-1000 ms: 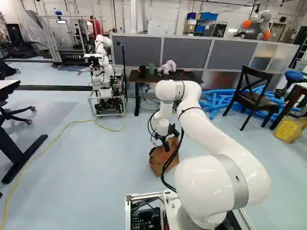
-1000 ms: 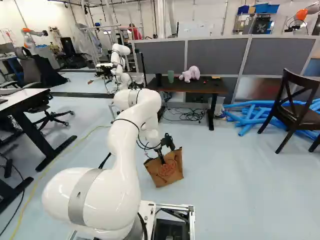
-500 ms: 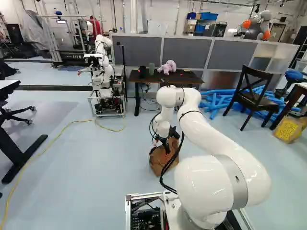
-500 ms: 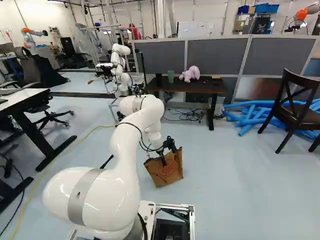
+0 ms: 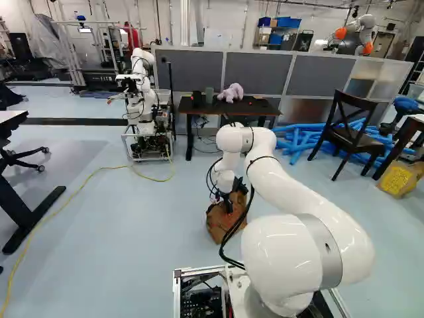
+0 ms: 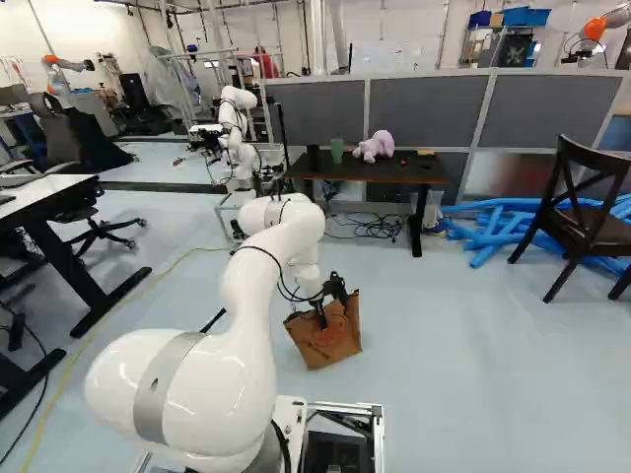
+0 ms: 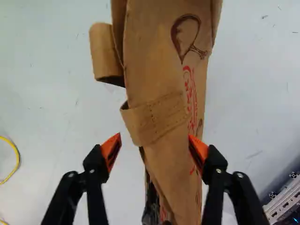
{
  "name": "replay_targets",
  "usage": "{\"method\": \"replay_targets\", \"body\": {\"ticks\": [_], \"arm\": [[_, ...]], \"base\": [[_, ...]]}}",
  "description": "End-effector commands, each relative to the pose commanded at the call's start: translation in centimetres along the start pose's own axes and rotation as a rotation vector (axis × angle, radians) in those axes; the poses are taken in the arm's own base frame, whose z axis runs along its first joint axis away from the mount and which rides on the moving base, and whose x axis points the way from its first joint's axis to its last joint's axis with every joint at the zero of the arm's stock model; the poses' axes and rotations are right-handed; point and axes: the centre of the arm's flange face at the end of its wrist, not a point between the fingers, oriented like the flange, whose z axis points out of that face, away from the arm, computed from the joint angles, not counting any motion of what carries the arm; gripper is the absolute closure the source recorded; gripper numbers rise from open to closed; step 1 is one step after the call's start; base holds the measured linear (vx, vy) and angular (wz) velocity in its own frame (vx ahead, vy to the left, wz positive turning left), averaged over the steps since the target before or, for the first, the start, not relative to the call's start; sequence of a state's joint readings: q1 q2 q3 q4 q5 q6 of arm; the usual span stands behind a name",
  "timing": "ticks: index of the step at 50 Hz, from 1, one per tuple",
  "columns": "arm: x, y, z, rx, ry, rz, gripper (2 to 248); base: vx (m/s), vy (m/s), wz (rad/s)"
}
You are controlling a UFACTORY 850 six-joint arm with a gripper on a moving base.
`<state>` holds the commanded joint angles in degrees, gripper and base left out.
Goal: Pick up the bag on the ground and place it on the table
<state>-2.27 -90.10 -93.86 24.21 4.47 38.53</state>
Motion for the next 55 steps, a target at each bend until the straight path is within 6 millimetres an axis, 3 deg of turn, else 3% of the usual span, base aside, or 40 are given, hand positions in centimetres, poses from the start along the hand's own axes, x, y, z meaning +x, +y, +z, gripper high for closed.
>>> {"method": "replay_targets", "body": {"ticks": [4,5,9,10,15,16,20,21,25,26,42,55], "arm": [[0.0,0.0,0.0,0.0,0.0,0.0,64],[0.0,0.0,0.0,0.0,0.0,0.0,102],[0.0,0.0,0.0,0.0,0.0,0.0,102],[0.0,0.0,0.0,0.0,0.0,0.0,139],[0.0,0.0,0.0,0.0,0.0,0.0,139],[0.0,0.0,0.0,0.0,0.0,0.0,176],[0.0,0.0,0.0,0.0,0.0,0.0,176],[0.0,0.0,0.0,0.0,0.0,0.0,213],[0.0,0.0,0.0,0.0,0.0,0.0,213],[0.0,0.0,0.0,0.0,0.0,0.0,227],[0.0,0.0,0.0,0.0,0.0,0.0,227],[0.1,-0.1,-1.5,-0.001,-0.001,0.0,227]], "base": [[0.0,0.0,0.0],[0.0,0.0,0.0],[0.0,0.0,0.0],[0.0,0.0,0.0],[0.0,0.0,0.0],[0.0,0.0,0.0],[0.0,0.0,0.0],[0.0,0.0,0.0],[0.0,0.0,0.0],[0.0,0.0,0.0],[0.0,0.0,0.0],[0.0,0.0,0.0]]}}
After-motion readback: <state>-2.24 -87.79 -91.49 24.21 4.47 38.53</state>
